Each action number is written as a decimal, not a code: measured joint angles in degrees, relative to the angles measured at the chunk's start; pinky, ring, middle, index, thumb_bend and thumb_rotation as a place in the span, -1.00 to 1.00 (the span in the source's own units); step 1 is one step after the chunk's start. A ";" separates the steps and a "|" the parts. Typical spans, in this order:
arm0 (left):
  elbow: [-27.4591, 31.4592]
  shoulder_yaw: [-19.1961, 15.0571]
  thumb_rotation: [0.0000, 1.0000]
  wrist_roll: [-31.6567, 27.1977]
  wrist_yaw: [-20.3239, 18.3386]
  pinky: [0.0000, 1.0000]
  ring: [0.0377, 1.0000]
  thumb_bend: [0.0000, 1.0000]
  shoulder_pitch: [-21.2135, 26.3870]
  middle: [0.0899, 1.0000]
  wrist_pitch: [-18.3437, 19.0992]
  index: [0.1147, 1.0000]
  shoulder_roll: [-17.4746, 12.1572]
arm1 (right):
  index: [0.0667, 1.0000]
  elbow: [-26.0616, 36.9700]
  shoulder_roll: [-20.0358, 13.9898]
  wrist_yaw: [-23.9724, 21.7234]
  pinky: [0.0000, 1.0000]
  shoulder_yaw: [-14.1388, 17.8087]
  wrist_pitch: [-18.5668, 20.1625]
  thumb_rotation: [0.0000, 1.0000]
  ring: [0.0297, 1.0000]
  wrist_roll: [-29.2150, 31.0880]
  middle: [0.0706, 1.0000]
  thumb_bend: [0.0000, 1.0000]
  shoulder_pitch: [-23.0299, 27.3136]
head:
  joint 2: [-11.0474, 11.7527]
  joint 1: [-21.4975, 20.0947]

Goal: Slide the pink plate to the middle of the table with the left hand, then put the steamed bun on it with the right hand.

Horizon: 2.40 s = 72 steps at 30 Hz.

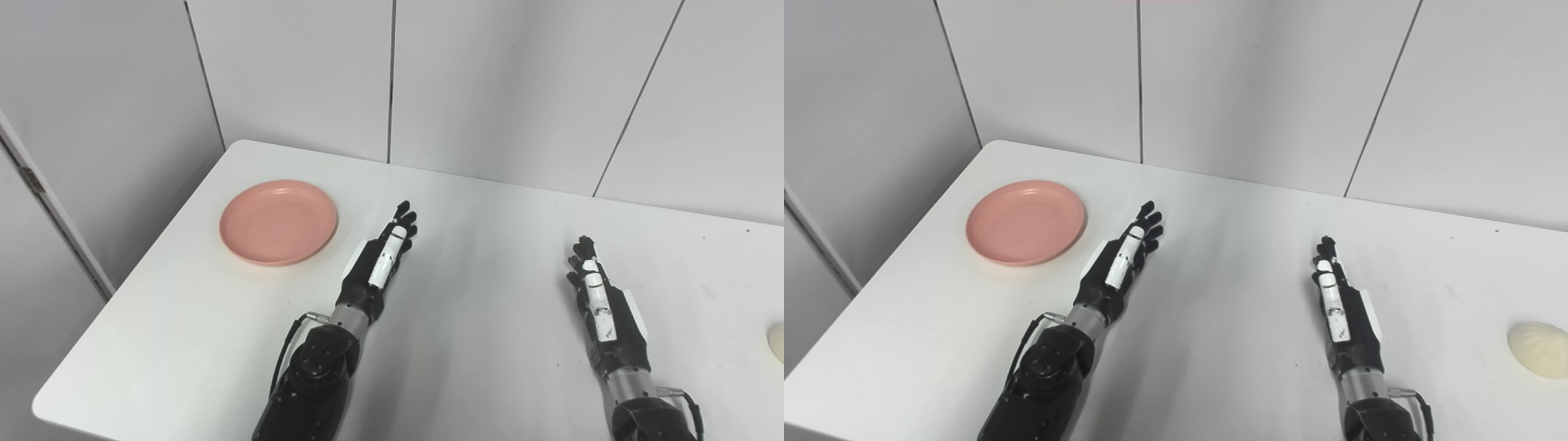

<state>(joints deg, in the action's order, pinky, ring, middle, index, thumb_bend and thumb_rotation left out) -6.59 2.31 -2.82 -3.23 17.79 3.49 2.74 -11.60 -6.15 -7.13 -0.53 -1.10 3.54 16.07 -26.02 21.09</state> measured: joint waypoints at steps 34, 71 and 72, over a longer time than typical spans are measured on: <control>24.20 -13.61 1.00 -4.49 7.42 0.98 0.90 -0.05 2.62 0.92 5.60 0.94 -2.36 | 1.00 -2.74 -1.28 -2.18 1.00 1.23 -1.89 1.00 1.00 2.07 1.00 -0.67 1.81 | 2.89 4.92; 1.61 -27.27 1.00 -15.77 9.62 0.97 0.90 -0.04 3.38 0.90 -4.76 0.94 -11.54 | 1.00 -1.44 -1.56 -2.15 1.00 1.34 -2.03 1.00 1.00 2.16 1.00 -0.67 0.91 | 1.67 5.63; 1.61 -27.48 1.00 -15.80 9.76 0.97 0.90 -0.05 3.43 0.90 -4.76 0.94 -11.61 | 1.00 -1.28 -1.60 -2.15 1.00 1.36 -2.03 1.00 1.00 2.17 1.00 -0.67 0.77 | 1.58 5.71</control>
<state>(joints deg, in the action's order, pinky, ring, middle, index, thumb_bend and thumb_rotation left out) -4.98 -25.16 -18.62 6.53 21.22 -1.27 -8.87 -12.87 -7.75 -9.28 0.83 -3.13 5.71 16.84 -24.43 26.81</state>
